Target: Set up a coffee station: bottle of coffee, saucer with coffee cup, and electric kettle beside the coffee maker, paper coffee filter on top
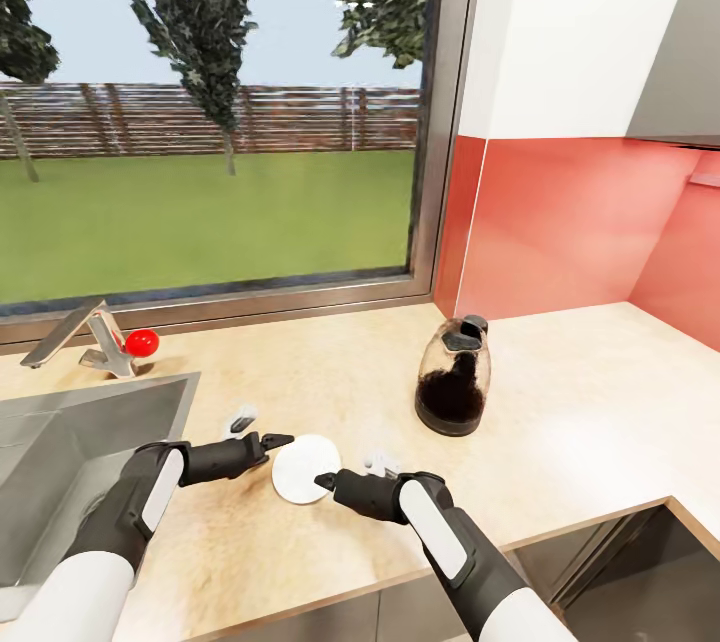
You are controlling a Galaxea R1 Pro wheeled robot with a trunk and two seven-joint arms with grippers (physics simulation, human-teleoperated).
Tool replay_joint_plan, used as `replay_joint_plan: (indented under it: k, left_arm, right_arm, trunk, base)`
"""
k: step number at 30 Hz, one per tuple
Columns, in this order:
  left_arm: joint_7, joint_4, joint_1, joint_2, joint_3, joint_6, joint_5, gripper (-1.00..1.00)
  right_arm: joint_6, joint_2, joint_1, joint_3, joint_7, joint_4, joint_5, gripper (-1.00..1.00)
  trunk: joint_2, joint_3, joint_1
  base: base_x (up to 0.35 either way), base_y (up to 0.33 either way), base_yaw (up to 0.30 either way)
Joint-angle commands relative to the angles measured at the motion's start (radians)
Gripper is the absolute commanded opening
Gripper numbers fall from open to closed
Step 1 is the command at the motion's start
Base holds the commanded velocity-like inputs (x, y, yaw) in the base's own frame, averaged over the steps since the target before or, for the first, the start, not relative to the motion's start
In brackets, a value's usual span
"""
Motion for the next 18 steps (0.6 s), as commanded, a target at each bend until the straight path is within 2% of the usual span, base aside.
replay_joint_plan:
  k: [1,7,18]
  left_arm:
    - [-0.005,0.000,-0.001,-0.001,0.002,0.004,-0.002,1.00]
    - [-0.006,-0.003,-0.001,-0.005,0.002,0.004,0.000,1.00]
    - [-0.007,-0.003,-0.001,-0.006,0.002,0.006,0.005,1.00]
  right_arm:
    - [0.003,0.000,-0.001,0.002,-0.010,-0.002,-0.008,1.00]
    - [0.003,0.012,-0.001,0.001,-0.010,-0.003,-0.008,1.00]
    - [0.003,0.012,-0.001,-0.001,-0.010,-0.012,-0.008,1.00]
  trunk:
    - [-0.002,-0.002,0.001]
    - [-0.002,-0.002,0.001]
    - [-0.002,-0.002,0.001]
  base:
    - [0.000,0.000,0.000]
    - [0.000,0.000,0.000]
    - [0.000,0.000,0.000]
